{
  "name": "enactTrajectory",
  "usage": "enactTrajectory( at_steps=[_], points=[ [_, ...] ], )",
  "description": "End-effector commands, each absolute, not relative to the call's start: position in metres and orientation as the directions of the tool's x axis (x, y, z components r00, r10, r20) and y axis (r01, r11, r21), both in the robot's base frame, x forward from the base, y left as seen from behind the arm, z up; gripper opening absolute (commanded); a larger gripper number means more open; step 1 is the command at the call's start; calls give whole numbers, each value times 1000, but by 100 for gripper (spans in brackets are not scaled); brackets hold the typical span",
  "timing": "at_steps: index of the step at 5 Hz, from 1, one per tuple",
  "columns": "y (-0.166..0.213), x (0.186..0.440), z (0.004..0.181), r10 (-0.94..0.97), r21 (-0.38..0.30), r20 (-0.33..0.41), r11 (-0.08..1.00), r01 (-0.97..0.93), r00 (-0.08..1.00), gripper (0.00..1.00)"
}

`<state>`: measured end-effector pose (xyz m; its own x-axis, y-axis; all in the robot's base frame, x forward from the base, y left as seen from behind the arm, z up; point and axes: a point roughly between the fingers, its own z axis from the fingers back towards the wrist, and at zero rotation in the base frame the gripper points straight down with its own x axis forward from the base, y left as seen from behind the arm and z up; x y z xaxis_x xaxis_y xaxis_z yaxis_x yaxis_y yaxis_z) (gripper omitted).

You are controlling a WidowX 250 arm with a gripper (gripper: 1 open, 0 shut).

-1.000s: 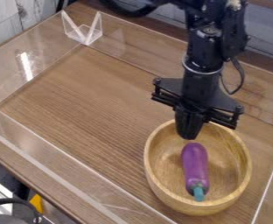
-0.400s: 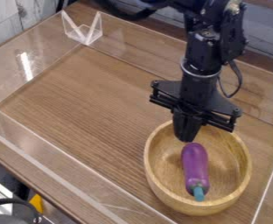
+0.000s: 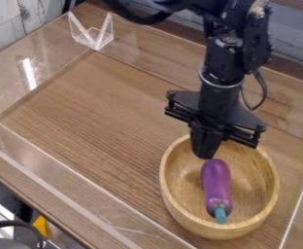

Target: Put the purple eggplant in the brown bowl

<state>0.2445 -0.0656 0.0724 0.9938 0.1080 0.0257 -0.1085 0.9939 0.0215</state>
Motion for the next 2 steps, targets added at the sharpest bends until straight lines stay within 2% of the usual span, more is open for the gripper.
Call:
enactTrajectory(
  at_steps=[1,2],
  points=[
    [-65,246,77,106,21,42,994,-107,993,0],
    [-65,246,76,108,24,39,994,-109,993,0]
  ],
)
